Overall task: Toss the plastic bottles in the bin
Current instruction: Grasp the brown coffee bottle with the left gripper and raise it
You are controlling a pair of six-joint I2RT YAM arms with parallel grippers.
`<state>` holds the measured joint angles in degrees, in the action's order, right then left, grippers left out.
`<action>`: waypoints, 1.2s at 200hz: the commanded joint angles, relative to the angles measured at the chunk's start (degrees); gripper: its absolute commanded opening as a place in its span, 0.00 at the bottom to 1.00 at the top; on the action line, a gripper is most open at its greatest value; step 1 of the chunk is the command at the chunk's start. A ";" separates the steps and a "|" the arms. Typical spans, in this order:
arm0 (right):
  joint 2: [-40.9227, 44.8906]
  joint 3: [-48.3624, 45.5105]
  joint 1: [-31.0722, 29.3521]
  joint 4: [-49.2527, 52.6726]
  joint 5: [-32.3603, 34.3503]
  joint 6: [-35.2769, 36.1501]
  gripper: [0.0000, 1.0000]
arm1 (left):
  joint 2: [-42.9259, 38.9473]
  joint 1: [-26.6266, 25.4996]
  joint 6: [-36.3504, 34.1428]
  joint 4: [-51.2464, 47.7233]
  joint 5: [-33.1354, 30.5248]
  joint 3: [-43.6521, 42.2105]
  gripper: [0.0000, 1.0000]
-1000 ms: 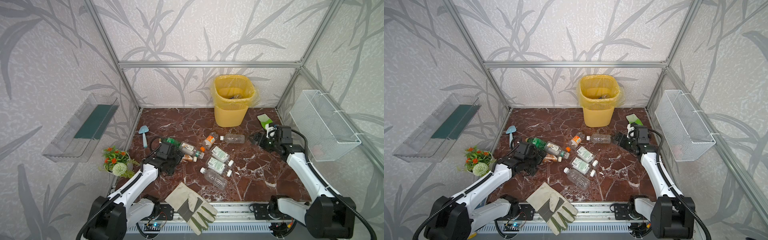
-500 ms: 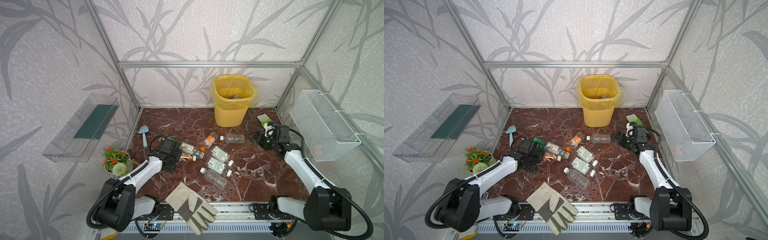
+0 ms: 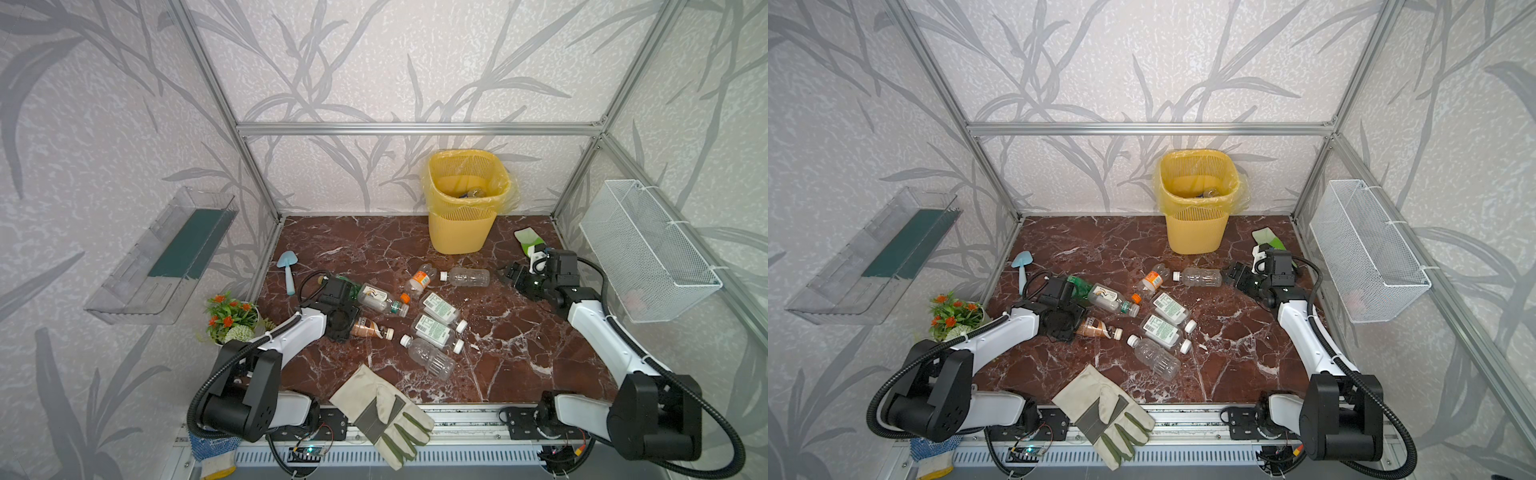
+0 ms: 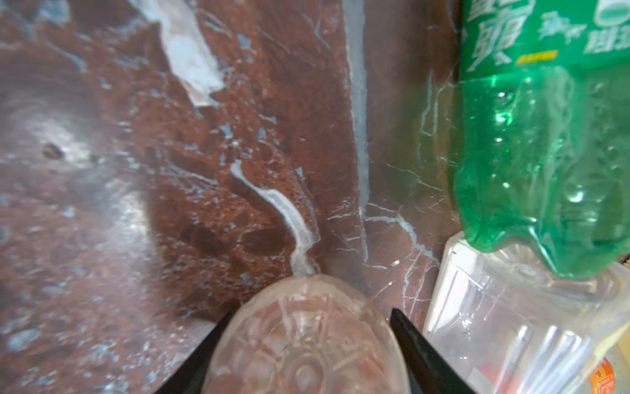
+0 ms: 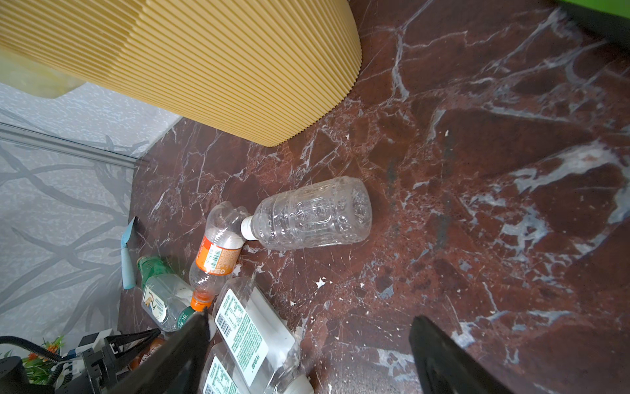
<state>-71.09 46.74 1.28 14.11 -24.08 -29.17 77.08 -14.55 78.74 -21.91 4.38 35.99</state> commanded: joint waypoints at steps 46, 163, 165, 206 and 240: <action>0.76 -0.50 -0.13 0.87 -0.18 0.16 0.92 | -5.62 3.03 -5.42 -6.64 -5.11 0.14 0.87; 0.87 -1.56 -0.14 0.48 -0.01 0.34 0.92 | -0.38 -3.98 -0.46 -5.04 -2.50 3.51 0.94; 0.87 -1.61 -0.14 0.41 -0.05 0.34 0.91 | -0.16 -3.99 -0.37 -4.95 -2.37 3.44 0.94; 0.69 -1.65 -0.09 0.74 0.21 0.67 0.91 | 2.07 -4.44 0.10 -0.64 -1.24 1.43 0.78; 0.78 -1.39 0.09 1.20 0.50 0.95 0.91 | 0.38 -4.26 -0.50 -2.03 -3.27 1.38 0.63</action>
<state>-71.13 45.76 1.28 14.57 -24.01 -28.93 78.91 -18.72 77.69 -23.22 3.03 38.00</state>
